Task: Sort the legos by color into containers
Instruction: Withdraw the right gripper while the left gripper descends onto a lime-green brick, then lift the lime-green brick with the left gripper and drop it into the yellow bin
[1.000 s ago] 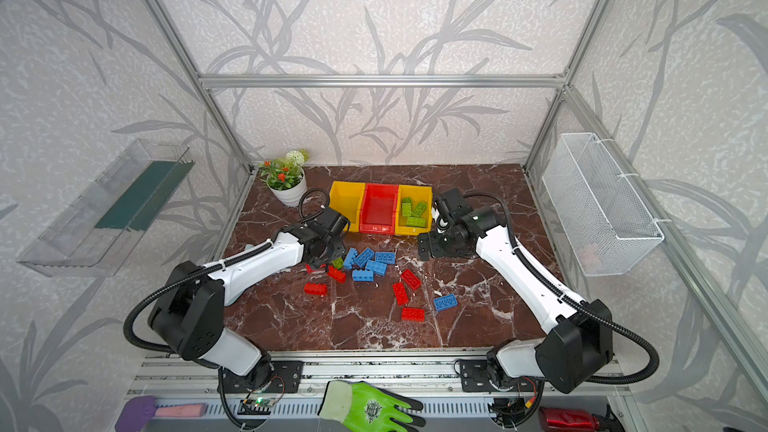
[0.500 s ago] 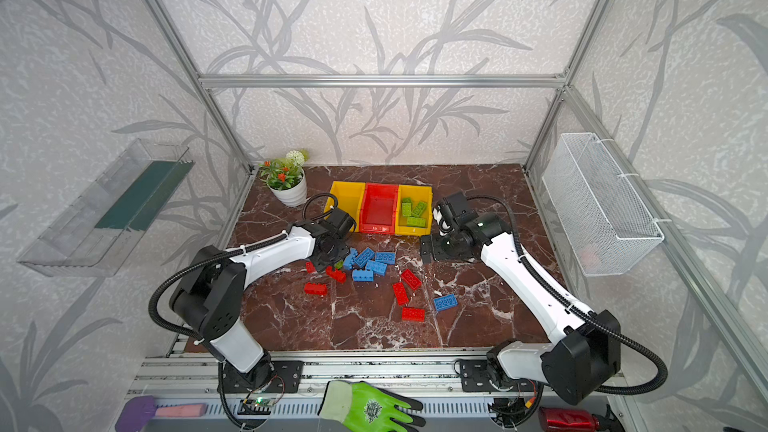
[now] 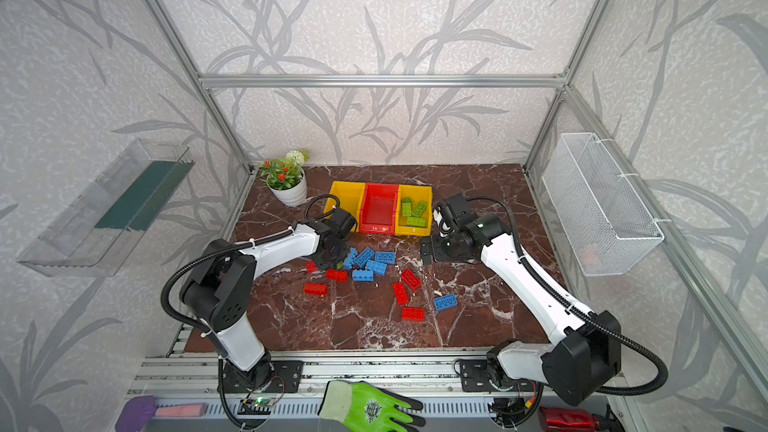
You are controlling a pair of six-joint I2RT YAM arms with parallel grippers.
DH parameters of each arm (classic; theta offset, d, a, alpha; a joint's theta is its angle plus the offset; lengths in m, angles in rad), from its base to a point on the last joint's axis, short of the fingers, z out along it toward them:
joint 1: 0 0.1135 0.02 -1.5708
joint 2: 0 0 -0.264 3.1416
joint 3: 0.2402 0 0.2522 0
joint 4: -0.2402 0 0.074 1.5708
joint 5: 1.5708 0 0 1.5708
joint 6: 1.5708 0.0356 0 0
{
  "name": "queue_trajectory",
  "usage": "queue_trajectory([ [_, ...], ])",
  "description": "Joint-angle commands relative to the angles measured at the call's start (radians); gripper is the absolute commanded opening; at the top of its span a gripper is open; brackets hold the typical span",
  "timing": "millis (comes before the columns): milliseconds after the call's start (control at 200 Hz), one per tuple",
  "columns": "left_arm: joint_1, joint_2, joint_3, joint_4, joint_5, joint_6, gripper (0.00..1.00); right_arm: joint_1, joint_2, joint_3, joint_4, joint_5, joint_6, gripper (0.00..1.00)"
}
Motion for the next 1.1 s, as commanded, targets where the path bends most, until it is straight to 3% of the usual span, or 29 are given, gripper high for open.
queue_trajectory([
  [0, 0.003, 0.011, 0.03, -0.035, -0.003, -0.004, 0.27, 0.001, -0.031, 0.02, -0.03, 0.004, -0.008, 0.99],
  [225, -0.006, 0.013, 0.166, -0.148, -0.004, 0.063, 0.14, 0.002, -0.056, 0.045, -0.05, -0.025, 0.008, 0.99],
  [505, -0.056, 0.107, 0.489, -0.285, 0.01, 0.179, 0.08, 0.001, -0.109, 0.0, -0.014, -0.053, 0.059, 0.99],
  [840, -0.157, 0.438, 1.057, -0.338, 0.043, 0.362, 0.08, -0.025, -0.21, -0.025, -0.075, 0.012, 0.071, 0.99],
  [1015, -0.176, 0.655, 1.383, -0.336, 0.102, 0.451, 0.08, -0.039, -0.267, -0.036, -0.132, 0.024, 0.097, 0.99],
  [1095, -0.178, 0.724, 1.464, -0.31, 0.128, 0.477, 0.09, -0.042, -0.283, -0.032, -0.164, 0.037, 0.102, 0.99],
])
